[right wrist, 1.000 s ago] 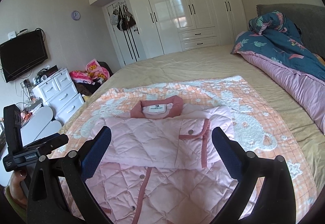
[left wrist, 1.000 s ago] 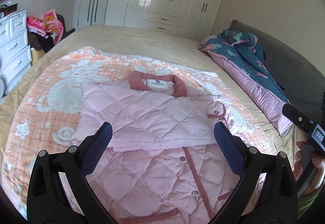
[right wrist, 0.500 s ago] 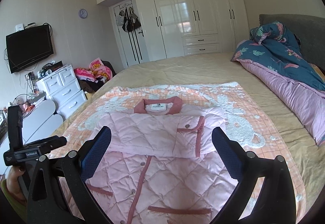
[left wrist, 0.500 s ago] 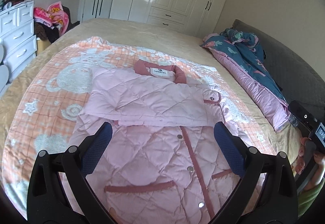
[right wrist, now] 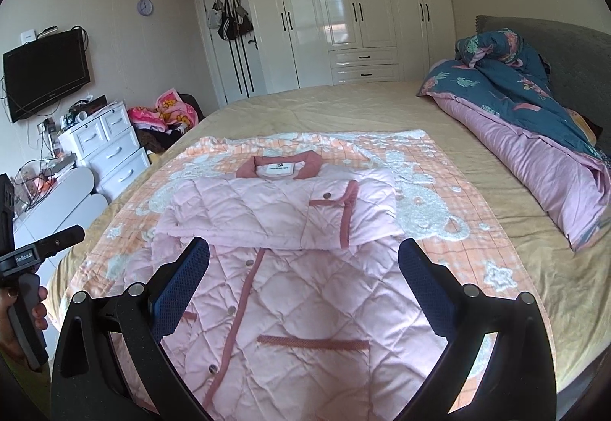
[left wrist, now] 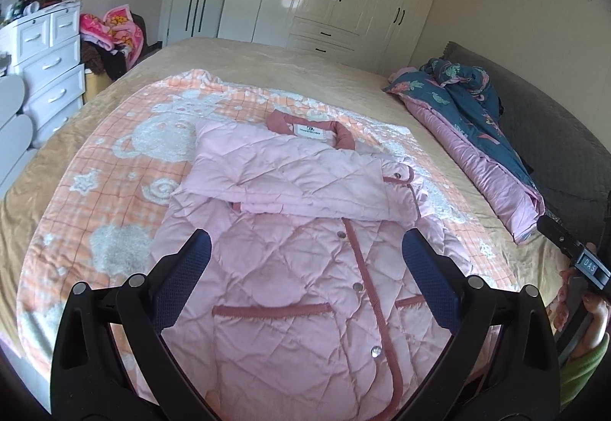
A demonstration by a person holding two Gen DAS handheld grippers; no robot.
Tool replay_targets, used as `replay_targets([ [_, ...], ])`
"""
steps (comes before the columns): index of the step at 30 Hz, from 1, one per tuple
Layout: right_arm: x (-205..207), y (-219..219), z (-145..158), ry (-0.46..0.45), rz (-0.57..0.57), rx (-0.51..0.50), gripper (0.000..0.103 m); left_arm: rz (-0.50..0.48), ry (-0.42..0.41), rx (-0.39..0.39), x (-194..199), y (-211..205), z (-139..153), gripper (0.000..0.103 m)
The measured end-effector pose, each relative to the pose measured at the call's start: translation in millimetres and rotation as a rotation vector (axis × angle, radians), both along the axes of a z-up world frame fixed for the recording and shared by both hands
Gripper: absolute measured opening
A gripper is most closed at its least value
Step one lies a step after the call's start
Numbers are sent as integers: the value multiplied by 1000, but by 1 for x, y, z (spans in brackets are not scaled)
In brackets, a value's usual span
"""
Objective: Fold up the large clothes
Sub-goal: 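Move both tools back over the jacket toward its hem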
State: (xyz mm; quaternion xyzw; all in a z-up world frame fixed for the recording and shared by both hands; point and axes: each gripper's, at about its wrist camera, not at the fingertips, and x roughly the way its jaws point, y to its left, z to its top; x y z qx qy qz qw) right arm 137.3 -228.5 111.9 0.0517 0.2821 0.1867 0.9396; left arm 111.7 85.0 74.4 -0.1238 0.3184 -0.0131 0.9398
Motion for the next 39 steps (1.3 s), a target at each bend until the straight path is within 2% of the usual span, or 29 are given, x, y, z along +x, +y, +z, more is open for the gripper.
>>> replay_targets([
  [8,-16,-18,-8,28,-26,9,99,18,13,26,-22,1,-5,94],
  [18,-28,-27,-22,72,-18,-11,99,25,63,49,-36,1,-25,94],
  [33,-38,-29,-90,237,12,-77,99,65,129,86,-55,15,-51,94],
  [39,-40,-32,-107,282,22,-85,99,91,158,93,-62,24,-63,94],
])
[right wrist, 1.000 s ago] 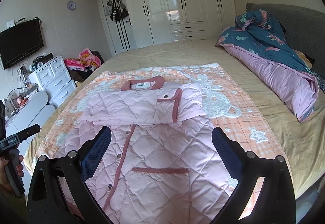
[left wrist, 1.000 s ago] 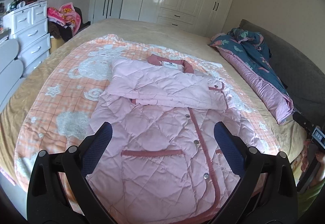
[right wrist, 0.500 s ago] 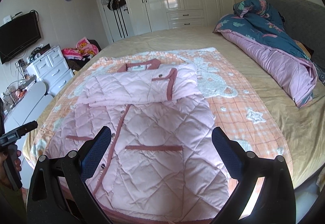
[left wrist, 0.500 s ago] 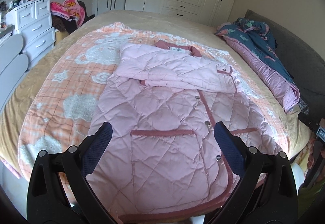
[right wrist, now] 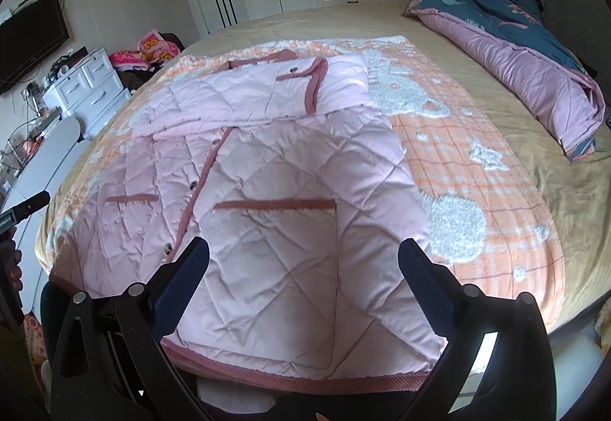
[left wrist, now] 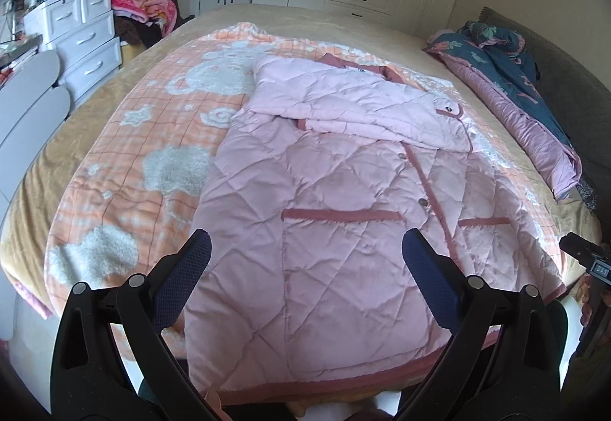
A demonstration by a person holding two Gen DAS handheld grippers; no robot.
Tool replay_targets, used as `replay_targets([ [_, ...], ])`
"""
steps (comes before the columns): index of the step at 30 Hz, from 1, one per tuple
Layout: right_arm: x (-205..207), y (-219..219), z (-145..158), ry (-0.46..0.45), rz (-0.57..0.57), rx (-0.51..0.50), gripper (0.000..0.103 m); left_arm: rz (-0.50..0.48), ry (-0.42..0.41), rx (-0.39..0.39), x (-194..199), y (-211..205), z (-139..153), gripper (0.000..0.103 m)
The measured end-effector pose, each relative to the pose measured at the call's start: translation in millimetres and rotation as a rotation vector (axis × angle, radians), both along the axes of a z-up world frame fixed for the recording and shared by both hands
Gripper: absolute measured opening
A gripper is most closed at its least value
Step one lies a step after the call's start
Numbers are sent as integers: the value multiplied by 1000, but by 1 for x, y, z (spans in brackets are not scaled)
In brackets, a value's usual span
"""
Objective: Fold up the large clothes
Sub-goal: 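Move both tools back over the jacket toward its hem, then grasp the ribbed jacket hem with both tools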
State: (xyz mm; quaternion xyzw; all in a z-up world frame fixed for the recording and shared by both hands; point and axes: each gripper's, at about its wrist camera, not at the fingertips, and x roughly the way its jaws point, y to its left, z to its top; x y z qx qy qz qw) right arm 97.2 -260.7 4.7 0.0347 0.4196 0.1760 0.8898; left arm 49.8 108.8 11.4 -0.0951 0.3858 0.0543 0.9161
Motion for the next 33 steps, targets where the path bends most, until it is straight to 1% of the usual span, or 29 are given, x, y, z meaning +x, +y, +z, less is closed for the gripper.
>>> replay_targets([
  [7,0,-14,-21,64,-20,-11,99,29,50,0,-7,13,-19,94],
  [13,1,-24,-39,121,-27,-19,99,72,95,-30,-16,37,-36,94],
  [15,0,-28,-43,131,-32,-17,99,85,103,-51,-20,47,-41,94],
  [17,-1,-30,-43,130,-35,-14,99,92,109,-97,-26,59,-46,94],
  [20,-2,-34,-44,130,-40,-9,99,91,120,-123,-34,68,-51,93],
  [22,-3,-37,-44,130,-45,-6,99,78,124,-127,-39,70,-55,84],
  [24,-3,-41,-46,135,-50,-3,99,59,140,-138,-43,70,-60,62],
  [25,-3,-43,-46,137,-53,-1,99,51,149,-148,-44,69,-63,57],
  [26,-4,-45,-47,140,-54,3,99,41,158,-162,-44,68,-66,49],
  [27,-5,-47,-48,144,-54,8,99,31,165,-184,-44,68,-69,45],
  [30,-6,-54,-50,153,-55,19,99,21,180,-204,-43,67,-75,45],
  [32,-7,-58,-51,160,-50,21,99,33,200,-232,-40,70,-80,45],
  [33,-7,-58,-52,165,-45,22,99,40,210,-251,-37,70,-84,49],
])
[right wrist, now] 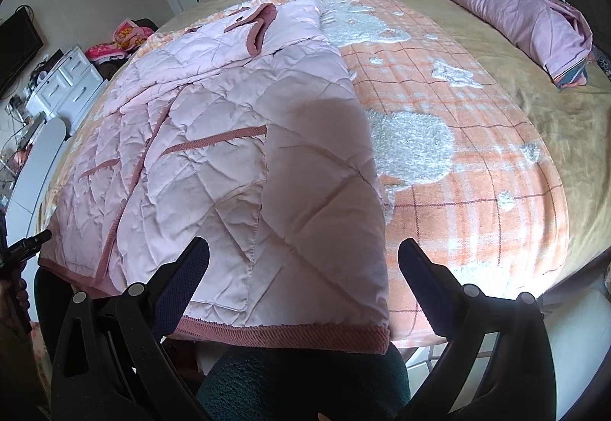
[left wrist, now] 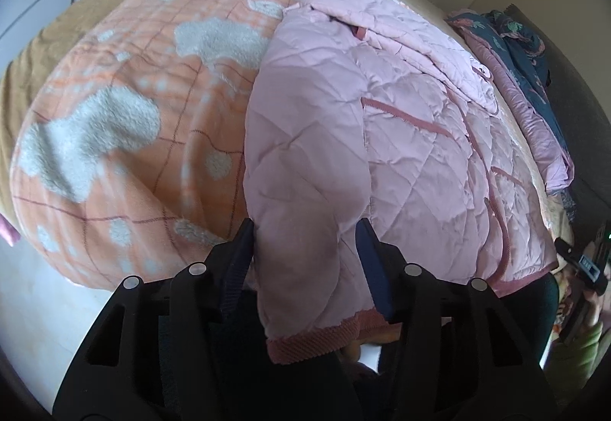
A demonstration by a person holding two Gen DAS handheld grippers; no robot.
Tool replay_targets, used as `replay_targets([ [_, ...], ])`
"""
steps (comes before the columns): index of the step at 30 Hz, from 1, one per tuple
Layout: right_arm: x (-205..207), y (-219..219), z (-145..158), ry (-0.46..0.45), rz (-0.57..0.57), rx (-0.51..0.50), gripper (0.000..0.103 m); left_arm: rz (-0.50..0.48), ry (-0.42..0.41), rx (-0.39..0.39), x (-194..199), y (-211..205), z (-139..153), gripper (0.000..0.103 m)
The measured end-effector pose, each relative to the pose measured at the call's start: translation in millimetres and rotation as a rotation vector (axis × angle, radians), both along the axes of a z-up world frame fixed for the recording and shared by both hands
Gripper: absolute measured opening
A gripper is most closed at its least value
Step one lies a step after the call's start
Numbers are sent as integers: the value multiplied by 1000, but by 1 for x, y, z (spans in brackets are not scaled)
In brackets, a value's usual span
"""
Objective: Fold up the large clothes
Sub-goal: 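Grasp the ribbed jacket hem with both tools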
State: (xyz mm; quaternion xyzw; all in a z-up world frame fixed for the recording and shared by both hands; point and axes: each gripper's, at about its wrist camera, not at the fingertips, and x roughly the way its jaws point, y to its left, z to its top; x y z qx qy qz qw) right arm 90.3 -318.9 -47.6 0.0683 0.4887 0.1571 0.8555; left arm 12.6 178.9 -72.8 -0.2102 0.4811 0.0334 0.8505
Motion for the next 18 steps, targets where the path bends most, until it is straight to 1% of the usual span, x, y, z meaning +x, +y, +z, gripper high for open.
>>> replay_targets([
  [2,-1,-2,-3,22,16,9,99,-4,6,-10,5,-3,-5,54],
  [4,-1,-4,-7,50,35,34,99,-14,22,1,10,-9,-11,54],
  [6,0,-4,-13,94,51,41,99,-24,23,7,15,-13,-15,58],
  [8,1,-3,-20,131,74,35,99,-33,7,13,18,-19,-15,60],
  [10,3,-1,-29,180,99,45,99,-50,-15,-9,21,-23,-14,65],
  [11,4,-1,-33,202,109,51,99,-52,-15,-5,22,-25,-14,67],
  [14,11,1,-44,266,135,97,99,-62,-12,11,25,-29,-16,67],
  [18,21,-2,-50,312,134,182,99,-60,-14,-20,22,-25,-16,67],
])
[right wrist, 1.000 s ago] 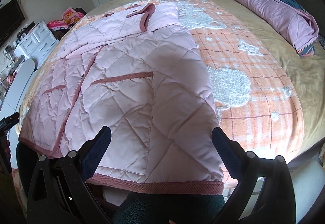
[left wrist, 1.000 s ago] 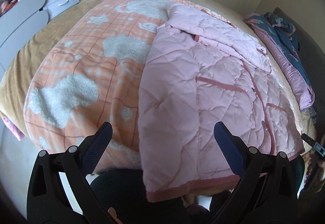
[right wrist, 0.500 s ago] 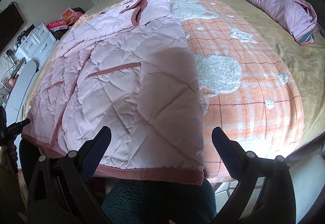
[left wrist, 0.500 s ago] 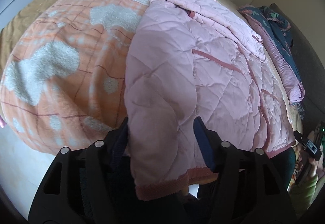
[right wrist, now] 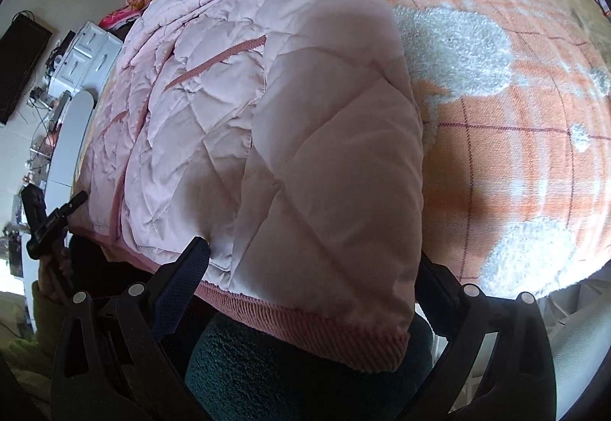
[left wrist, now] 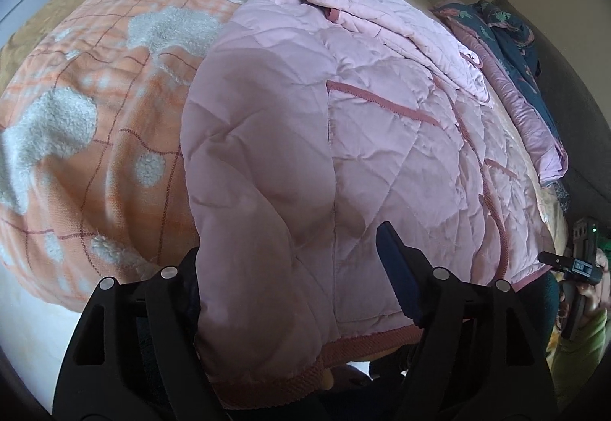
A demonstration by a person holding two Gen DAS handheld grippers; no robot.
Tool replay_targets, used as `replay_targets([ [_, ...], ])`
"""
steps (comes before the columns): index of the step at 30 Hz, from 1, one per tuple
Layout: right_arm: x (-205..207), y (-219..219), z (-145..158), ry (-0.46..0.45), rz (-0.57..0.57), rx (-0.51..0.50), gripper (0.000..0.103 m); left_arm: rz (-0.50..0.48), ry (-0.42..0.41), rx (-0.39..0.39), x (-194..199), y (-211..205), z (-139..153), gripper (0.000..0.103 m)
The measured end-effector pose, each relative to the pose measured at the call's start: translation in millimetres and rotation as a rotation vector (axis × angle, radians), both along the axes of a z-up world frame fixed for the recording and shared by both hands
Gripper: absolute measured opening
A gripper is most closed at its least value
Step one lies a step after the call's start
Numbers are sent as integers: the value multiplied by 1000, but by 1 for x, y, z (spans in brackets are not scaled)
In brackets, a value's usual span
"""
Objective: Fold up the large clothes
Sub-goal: 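Grasp the ribbed jacket hem with both tools, then lift the hem with both tools and carry it toward the collar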
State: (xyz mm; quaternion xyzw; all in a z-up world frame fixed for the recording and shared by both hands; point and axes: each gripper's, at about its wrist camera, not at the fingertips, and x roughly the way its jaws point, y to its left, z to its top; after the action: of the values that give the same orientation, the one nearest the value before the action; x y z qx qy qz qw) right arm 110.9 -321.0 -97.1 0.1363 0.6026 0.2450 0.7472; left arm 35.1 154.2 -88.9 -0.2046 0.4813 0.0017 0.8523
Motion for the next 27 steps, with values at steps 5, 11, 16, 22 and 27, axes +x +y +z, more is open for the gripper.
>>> replay_targets([
  [5,-5,10,10,-83,-6,24,66,-18,-65,-8,-11,-1,11,55],
  [11,-11,16,35,-235,-37,66,33,-26,-84,60,-16,-4,17,21],
  [16,-13,27,72,-398,-55,95,27,-22,-118,86,-17,-3,26,12],
  [22,-8,20,100,-488,-98,152,24,-29,-197,103,-8,-5,56,10],
  [27,-2,18,118,-535,-133,180,20,-20,-249,93,5,-4,78,10],
])
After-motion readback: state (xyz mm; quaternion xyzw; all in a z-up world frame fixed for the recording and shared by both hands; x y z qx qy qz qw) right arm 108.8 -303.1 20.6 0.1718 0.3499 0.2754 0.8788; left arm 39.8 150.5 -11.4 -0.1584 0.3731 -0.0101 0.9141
